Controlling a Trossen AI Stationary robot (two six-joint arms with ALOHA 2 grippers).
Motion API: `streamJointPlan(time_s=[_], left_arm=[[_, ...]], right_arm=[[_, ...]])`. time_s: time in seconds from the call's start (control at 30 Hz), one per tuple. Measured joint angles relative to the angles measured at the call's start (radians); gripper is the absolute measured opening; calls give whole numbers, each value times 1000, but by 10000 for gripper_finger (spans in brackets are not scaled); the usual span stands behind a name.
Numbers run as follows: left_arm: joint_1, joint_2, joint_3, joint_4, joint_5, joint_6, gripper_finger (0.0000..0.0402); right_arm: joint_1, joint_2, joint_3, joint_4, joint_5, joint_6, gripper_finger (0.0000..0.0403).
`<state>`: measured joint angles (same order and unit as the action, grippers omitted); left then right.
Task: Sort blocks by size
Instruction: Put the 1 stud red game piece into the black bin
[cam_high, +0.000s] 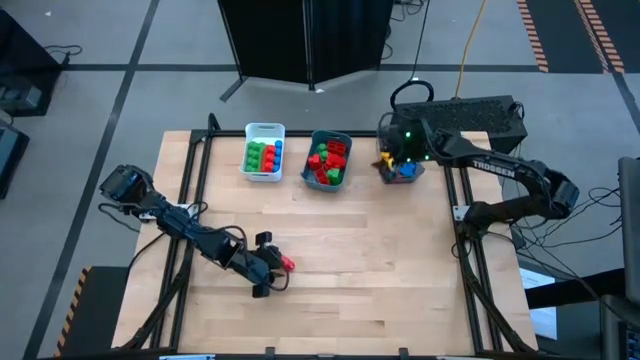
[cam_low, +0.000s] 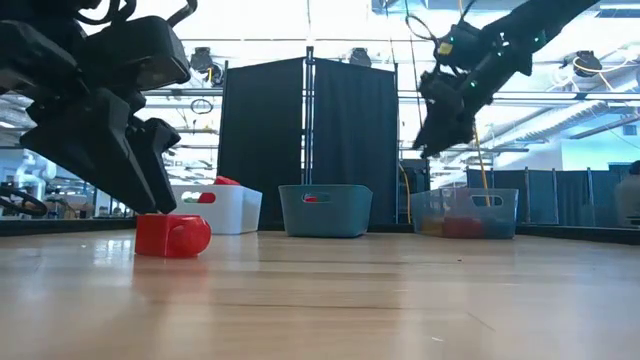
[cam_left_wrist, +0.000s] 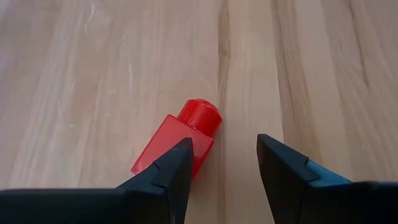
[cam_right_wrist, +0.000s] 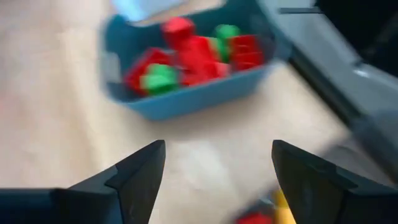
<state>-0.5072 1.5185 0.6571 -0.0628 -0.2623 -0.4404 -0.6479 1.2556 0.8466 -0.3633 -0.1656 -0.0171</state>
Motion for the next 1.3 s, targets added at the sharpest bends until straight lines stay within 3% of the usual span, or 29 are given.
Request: streamJointPlan(time_s=[0.2,0.4,0.53,0.6,0.73,0.83,1.07,1.2,1.3], left_arm=[[0,0,0,0,-10,0,160],[1,0,0,12,-148,1,160],[1,0,0,28,-165,2,160],[-2,0,0,18,-139,1,160],[-23,-9,0,-4,32,-7,160],[-44,-21,0,-2,54,-26,160],[-65,-51,0,-69,-30,-49,160],[-64,-49,0,-229,-137,-125,160],[-54,-31,-1,-300,-153,-152,160]], right_arm=[[164,0,0,34,-20,72,279],[362,12,0,144,-16,121,279],[500,66,0,249,-16,159,279],[562,105,0,313,-16,168,279],[674,208,0,473,-13,163,279],[742,296,0,618,9,140,279],[817,503,0,919,129,153,279],[823,593,0,989,188,227,279],[821,642,0,1009,221,262,279]])
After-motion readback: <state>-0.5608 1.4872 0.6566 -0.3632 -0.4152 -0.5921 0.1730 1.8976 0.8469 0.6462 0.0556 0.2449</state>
